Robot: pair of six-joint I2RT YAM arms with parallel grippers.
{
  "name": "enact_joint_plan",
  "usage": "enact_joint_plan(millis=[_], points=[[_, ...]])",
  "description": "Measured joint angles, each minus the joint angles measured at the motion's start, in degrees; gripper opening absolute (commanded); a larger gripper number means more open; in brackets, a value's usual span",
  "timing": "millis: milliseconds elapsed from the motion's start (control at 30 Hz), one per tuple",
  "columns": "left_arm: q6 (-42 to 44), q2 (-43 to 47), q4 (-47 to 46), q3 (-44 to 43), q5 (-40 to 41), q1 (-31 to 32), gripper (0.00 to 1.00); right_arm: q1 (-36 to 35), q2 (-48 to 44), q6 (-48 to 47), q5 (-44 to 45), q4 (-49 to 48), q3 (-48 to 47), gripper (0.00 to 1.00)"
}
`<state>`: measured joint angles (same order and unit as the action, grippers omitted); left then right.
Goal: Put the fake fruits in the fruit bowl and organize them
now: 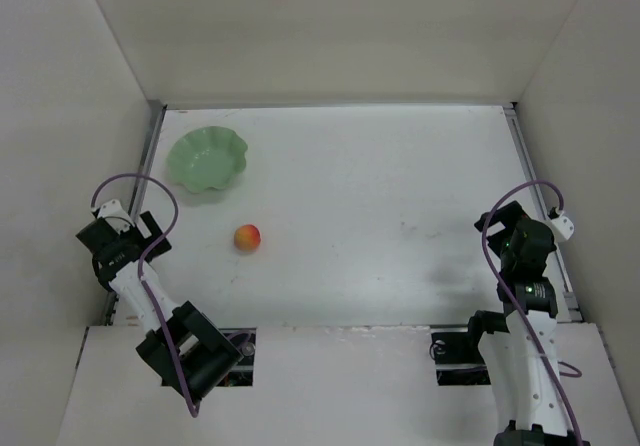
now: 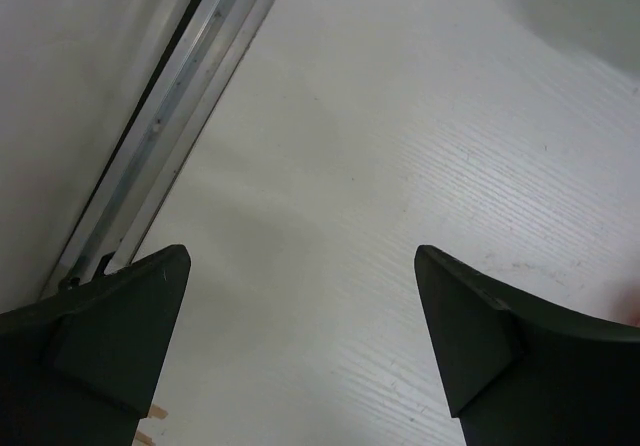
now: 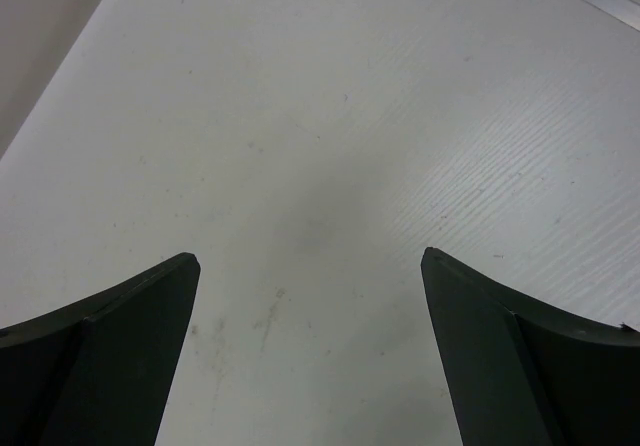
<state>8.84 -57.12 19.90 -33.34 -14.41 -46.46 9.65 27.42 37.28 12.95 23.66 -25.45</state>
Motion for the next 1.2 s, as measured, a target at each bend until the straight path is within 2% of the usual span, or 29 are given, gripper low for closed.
enact_joint_plan(millis=[200, 367, 467, 533, 667, 767, 900, 1200], points=[[-3.0, -0.7, 1.4, -1.1, 1.6, 0.0, 0.96, -0.6, 0.4, 0.0, 0.0, 0.0, 0.0, 1.00], [-4.0, -1.0, 6.4, -8.7, -6.0, 1.7, 1.00, -0.7, 0.9, 0.0, 0.1, 0.0, 0.0, 1.00], [-1.7, -1.0, 8.3, -14.1, -10.8, 9.6, 1.00, -0.7, 0.8, 0.0, 0.1, 0.0, 0.0, 1.00], [1.6, -1.0, 10.1, -16.8, -11.2, 18.5, 1.00, -0.7, 0.8, 0.0, 0.1, -0.1, 0.0, 1.00], [8.2, -1.6, 14.6, -17.9, -7.3, 37.9, 1.00, -1.6, 0.8, 0.0, 0.1, -0.1, 0.0, 1.00], [10.9, -4.7, 17.0, -17.6, -4.3, 48.0, 1.00, -2.6, 0.8, -0.1, 0.1, 0.0, 0.0, 1.00], [12.0, -11.9, 17.4, -17.0, -1.3, 54.0, 1.00, -3.7, 0.8, -0.2, 0.2, 0.0, 0.0, 1.00], [11.5, -24.9, 14.3, -16.7, 3.5, 59.1, 1.00, -6.4, -0.9, -0.5, 1.6, 0.0, 0.0, 1.00]])
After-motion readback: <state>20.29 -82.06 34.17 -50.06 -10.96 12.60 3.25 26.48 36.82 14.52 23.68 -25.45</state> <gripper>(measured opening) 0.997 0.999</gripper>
